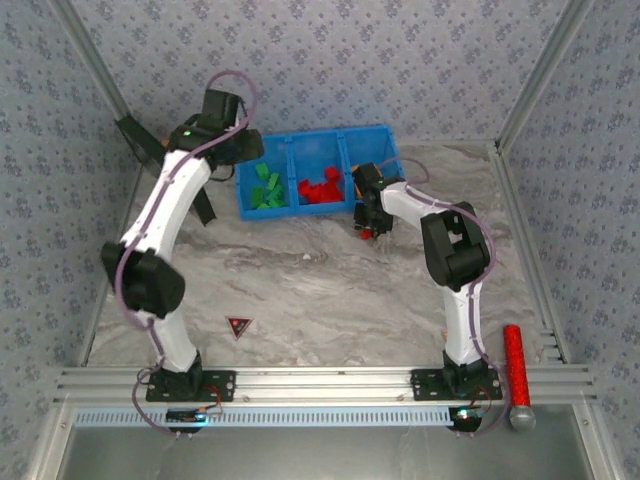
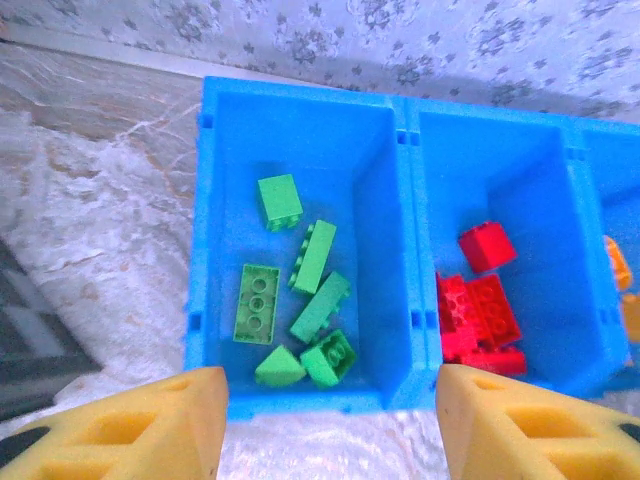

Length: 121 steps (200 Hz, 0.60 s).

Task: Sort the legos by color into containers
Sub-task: Pick up the lego from the center of the table.

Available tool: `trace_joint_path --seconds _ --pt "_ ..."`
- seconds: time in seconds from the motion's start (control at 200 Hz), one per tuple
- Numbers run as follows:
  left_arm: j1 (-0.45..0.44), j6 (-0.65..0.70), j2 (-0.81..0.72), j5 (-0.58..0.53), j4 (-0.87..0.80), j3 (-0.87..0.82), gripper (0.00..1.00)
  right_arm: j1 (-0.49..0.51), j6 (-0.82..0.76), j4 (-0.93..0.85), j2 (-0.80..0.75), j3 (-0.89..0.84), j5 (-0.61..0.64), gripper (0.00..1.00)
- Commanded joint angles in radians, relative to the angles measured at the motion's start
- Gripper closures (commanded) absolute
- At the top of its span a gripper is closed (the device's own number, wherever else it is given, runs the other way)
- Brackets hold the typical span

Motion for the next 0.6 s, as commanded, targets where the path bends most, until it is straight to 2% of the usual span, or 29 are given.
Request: trace_joint_path --seconds 0.0,0.135,0.345,0.48,0.6 --pt "0.011 0.036 -0.112 0.001 -0.012 -0.144 0.42 -0.003 -0.014 0.012 0.057 0.011 0.004 0.66" --pt "0.044 0.051 -0.296 0.010 -0.028 -0.314 0.41 0.002 -0.049 -0.028 0.003 -0.007 0.031 0.74" --pt "0.089 0.118 -0.568 0.050 -0.069 -0.505 0.39 0.036 -0.146 -0.157 -0.136 0.030 0.059 0.78" --pt "0.114 0.140 -0.709 0.074 -0.091 -0.600 0.38 0.081 -0.186 -0.250 -0.164 0.170 0.118 0.78" --pt "0.130 0.159 -0.798 0.093 -0.100 -0.666 0.35 0.112 -0.210 -0.332 -0.099 0.379 0.168 0.78"
